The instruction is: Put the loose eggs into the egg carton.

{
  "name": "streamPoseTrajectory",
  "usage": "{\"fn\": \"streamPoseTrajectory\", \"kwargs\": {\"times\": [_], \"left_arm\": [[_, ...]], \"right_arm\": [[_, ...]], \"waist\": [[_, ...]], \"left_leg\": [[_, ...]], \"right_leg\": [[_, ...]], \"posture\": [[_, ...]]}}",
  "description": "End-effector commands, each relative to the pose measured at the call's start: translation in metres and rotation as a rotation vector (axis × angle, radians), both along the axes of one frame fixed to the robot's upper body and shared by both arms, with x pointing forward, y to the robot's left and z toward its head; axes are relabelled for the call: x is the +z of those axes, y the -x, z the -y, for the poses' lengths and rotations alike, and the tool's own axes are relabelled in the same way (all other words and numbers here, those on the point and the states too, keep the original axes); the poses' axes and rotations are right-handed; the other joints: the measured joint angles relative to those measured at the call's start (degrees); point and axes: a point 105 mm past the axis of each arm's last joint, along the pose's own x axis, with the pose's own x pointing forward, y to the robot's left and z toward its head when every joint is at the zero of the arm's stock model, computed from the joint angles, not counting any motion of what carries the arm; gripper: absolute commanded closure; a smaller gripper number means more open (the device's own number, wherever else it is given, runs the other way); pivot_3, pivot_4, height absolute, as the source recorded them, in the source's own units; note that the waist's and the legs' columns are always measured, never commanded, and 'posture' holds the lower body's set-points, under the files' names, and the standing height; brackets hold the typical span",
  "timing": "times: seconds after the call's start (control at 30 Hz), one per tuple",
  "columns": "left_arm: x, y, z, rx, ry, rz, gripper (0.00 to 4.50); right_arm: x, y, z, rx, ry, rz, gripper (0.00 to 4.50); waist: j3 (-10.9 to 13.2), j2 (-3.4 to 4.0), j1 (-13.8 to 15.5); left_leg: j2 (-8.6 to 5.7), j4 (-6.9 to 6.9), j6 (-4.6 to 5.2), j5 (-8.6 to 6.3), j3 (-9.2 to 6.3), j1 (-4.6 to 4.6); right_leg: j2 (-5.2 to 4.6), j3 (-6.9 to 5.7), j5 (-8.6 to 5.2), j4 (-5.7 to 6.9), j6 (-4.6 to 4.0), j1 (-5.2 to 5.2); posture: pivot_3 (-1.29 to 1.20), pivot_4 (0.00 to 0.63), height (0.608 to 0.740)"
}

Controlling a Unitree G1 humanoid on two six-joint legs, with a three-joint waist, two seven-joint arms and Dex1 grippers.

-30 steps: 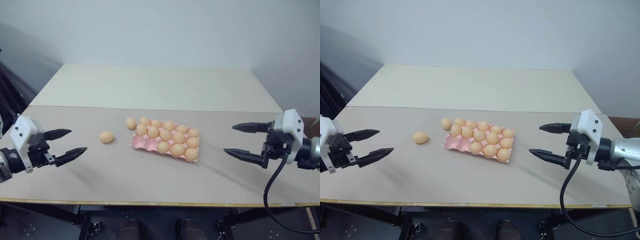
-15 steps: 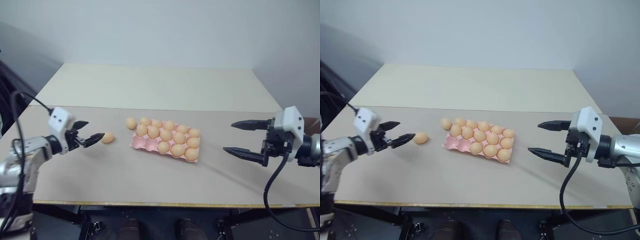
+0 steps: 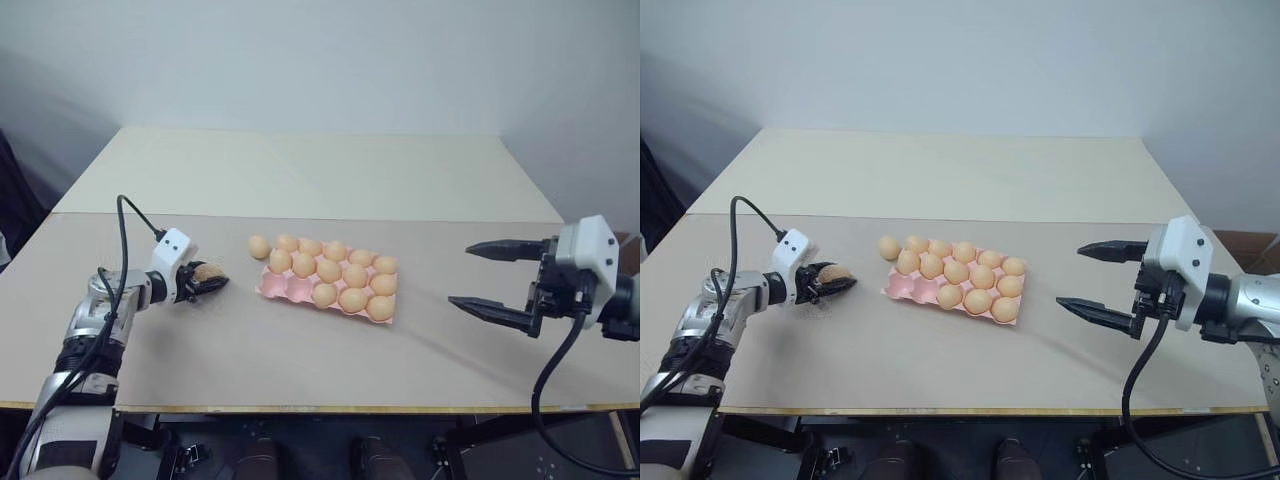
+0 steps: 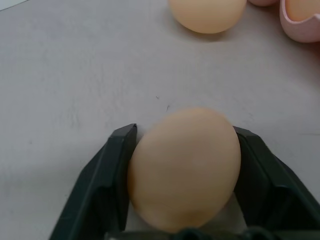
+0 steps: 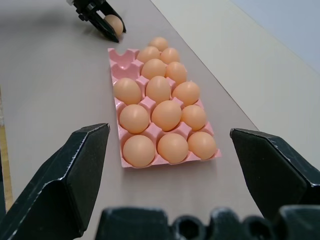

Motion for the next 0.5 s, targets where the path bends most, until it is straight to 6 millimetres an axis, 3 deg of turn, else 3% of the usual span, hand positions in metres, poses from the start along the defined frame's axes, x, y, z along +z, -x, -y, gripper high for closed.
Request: {"fn": "streamPoseTrajectory", "kwargs": {"times": [0.03, 0.13, 0.27, 0.37, 0.5], "left_arm": [[0.017, -0.003, 0.004, -0.029, -0.002, 0.063, 2.45], [0.037, -0.002, 0.017, -0.085, 0.016, 0.125, 2.46], [0.07, 0.008, 0.062, -0.279, 0.088, 0.219, 2.46], [0.075, 0.011, 0.09, -0.358, 0.119, 0.23, 2.46], [0.063, 0.014, 0.126, -0.458, 0.136, 0.181, 2.46]], "right_arm": [[0.013, 0.004, 0.001, -0.011, 0.007, 0.055, 0.0], [0.012, 0.004, 0.002, -0.016, 0.006, 0.054, 0.0], [0.011, 0.005, 0.002, -0.018, 0.007, 0.053, 0.0], [0.01, 0.005, 0.001, -0.021, 0.007, 0.056, 0.0], [0.013, 0.006, 0.001, -0.026, 0.006, 0.065, 0.0]], "waist": [[0.0, 0.0, 0.0], [0.0, 0.0, 0.01], [0.0, -0.01, 0.26], [0.0, -0.01, 0.36], [0.0, -0.01, 0.23]], "left_leg": [[0.0, 0.0, 0.0, 0.0, 0.0, 0.0], [0.0, 0.0, 0.0, 0.0, 0.0, -0.01], [-0.02, 0.0, 0.0, 0.0, -0.01, -0.02], [-0.05, 0.02, 0.0, 0.0, 0.0, -0.01], [-0.05, 0.05, 0.01, 0.01, -0.01, 0.03]], "right_leg": [[0.0, 0.0, 0.0, 0.0, 0.0, 0.0], [0.0, 0.0, 0.0, 0.0, 0.0, 0.0], [-0.04, 0.0, 0.0, 0.0, 0.0, 0.01], [-0.04, 0.02, 0.01, 0.0, 0.01, 0.04], [0.0, 0.04, 0.01, 0.04, 0.02, 0.07]], "posture": [[0.0, 0.15, 0.74], [0.0, 0.15, 0.74], [0.0, 0.15, 0.74], [0.0, 0.15, 0.74], [0.0, 0.15, 0.74]]}}
